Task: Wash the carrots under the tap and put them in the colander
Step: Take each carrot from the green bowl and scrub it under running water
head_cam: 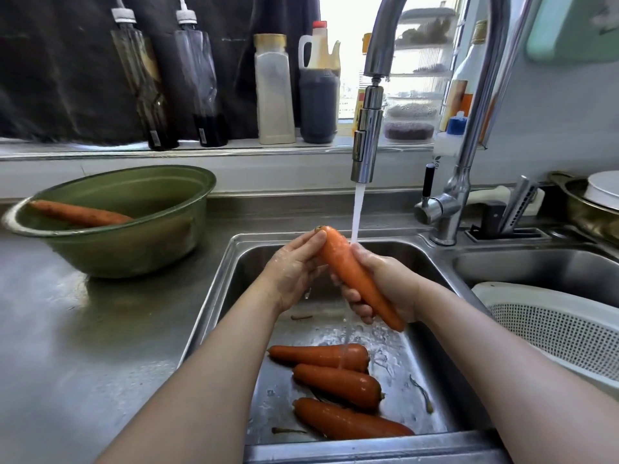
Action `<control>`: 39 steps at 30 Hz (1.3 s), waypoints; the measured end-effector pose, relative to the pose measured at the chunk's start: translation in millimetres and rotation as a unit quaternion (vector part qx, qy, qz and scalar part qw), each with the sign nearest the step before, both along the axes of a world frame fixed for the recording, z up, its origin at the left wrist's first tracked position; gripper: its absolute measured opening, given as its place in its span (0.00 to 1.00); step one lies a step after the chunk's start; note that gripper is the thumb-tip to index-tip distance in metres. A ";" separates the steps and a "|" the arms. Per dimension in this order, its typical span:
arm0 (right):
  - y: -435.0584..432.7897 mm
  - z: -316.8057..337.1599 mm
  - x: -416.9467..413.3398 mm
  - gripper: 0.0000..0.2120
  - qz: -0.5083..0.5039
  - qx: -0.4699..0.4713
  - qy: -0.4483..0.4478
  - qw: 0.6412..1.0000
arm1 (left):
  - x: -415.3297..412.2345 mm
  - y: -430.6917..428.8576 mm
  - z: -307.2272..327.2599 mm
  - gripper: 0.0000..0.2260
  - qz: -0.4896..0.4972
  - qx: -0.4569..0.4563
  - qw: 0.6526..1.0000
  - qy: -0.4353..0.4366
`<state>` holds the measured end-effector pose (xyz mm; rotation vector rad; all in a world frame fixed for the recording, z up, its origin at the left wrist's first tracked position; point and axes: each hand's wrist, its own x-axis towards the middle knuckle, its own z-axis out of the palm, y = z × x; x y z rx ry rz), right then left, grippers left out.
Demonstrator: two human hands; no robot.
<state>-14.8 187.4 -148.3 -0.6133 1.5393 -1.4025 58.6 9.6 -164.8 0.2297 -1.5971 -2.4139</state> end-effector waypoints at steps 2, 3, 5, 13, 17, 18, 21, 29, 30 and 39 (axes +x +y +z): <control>1.4 -0.5 2.1 0.31 -0.027 0.020 0.055 0.998 | -1.2 0.7 -2.7 0.26 0.032 -0.043 0.999 0.001; 2.9 -0.7 3.0 0.30 -0.037 0.029 0.071 0.996 | -1.9 1.9 -3.5 0.28 0.040 -0.063 0.997 0.002; 6.4 -1.5 1.8 0.29 -0.050 0.028 0.076 0.995 | -2.5 3.7 -3.9 0.28 0.037 -0.078 0.996 0.003; 7.7 -0.5 -9.2 0.33 -0.063 -0.002 0.054 0.997 | 2.1 -1.6 1.8 0.27 -0.047 -0.008 0.999 -0.005; 3.8 -1.0 -7.3 0.31 -0.051 -0.012 0.022 0.998 | 1.1 15.6 11.9 0.20 -0.069 0.051 0.996 0.003; 2.5 -1.2 -7.9 0.31 -0.042 -0.016 0.003 0.999 | -0.3 20.3 14.3 0.16 -0.055 0.053 0.997 0.002; -1.7 -1.1 -9.1 0.28 -0.008 -0.048 -0.077 0.996 | -7.9 28.6 15.4 0.17 0.033 0.048 0.998 -0.022; 3.1 -3.9 -13.7 0.15 0.021 -0.089 -0.125 0.988 | -12.6 0.5 5.8 0.16 0.223 0.122 0.963 -0.092; 2.1 -3.8 -13.6 0.13 0.010 -0.076 -0.105 0.991 | -11.5 -3.2 6.4 0.16 0.227 0.112 0.963 -0.094; -3.3 -11.7 -17.8 0.27 -0.144 0.078 0.077 0.984 | -5.9 -9.1 9.8 0.19 0.103 0.102 0.987 -0.075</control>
